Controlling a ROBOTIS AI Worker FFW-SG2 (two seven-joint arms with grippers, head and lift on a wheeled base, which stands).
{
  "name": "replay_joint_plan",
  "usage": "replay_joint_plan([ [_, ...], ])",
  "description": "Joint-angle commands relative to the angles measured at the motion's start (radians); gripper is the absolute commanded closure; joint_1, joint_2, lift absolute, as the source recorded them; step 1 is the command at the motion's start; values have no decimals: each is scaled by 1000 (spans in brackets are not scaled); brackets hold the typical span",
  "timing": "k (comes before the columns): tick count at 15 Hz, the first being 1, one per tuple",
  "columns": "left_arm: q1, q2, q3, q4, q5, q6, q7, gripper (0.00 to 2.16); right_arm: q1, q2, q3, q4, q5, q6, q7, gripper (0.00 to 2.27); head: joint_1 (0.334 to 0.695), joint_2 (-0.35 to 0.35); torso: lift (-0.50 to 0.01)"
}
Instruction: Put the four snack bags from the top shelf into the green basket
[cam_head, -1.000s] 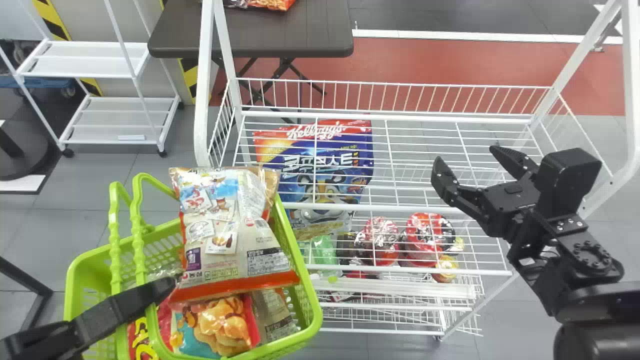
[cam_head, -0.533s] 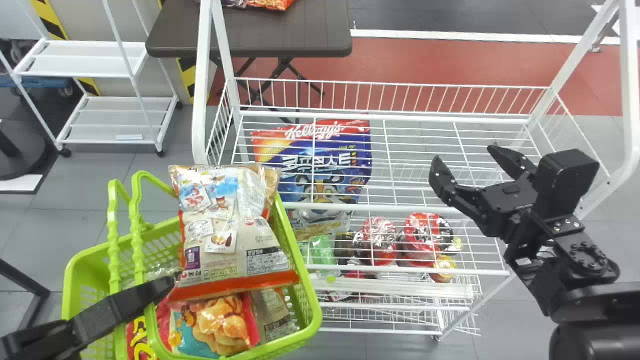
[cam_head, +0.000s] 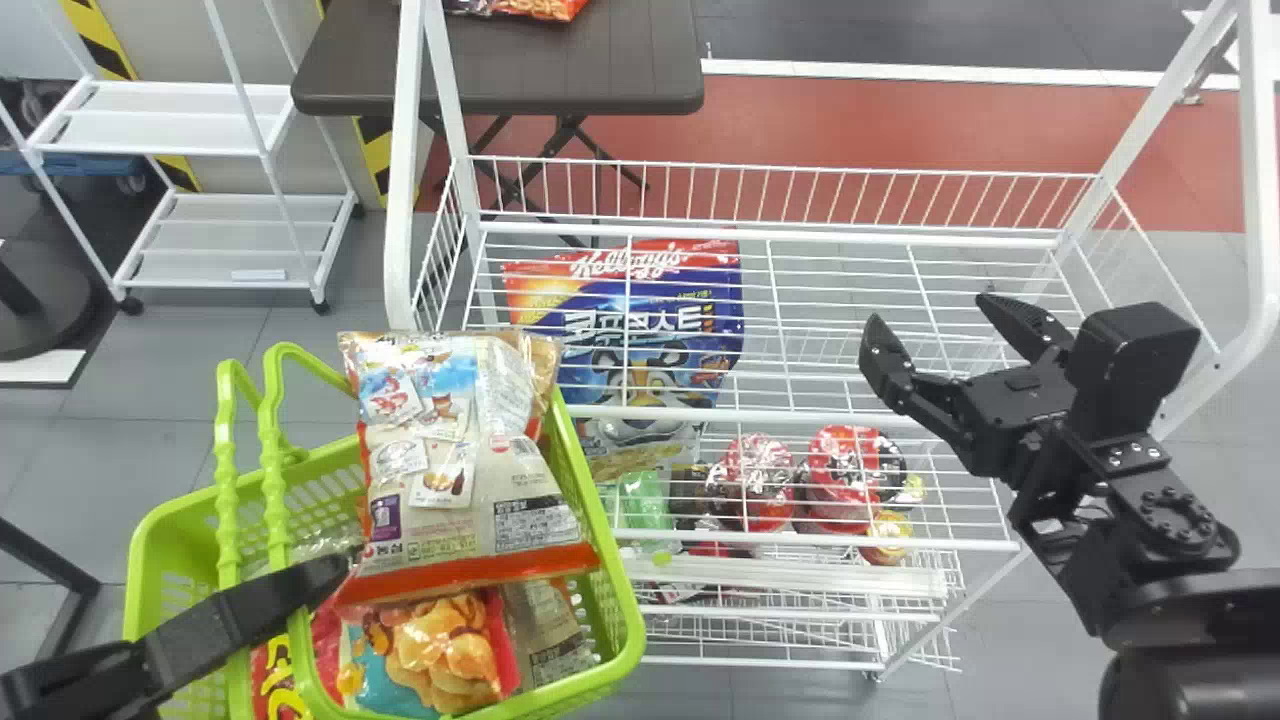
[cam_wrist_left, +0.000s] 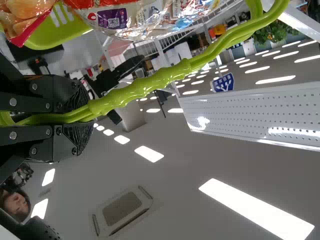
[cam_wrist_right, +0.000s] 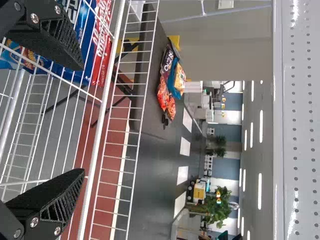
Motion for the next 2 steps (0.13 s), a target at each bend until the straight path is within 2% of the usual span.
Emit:
replay_joint_plan([
  [1,0,-1,0,0,0,2,-10,2148,0,-1,-3,1,-1,-3,0,90,695,-33,0],
  [2,0,-1,-1,0,0,2,-10,2148,0,-1,-3,1,-1,-6,0,90,695,-33,0],
])
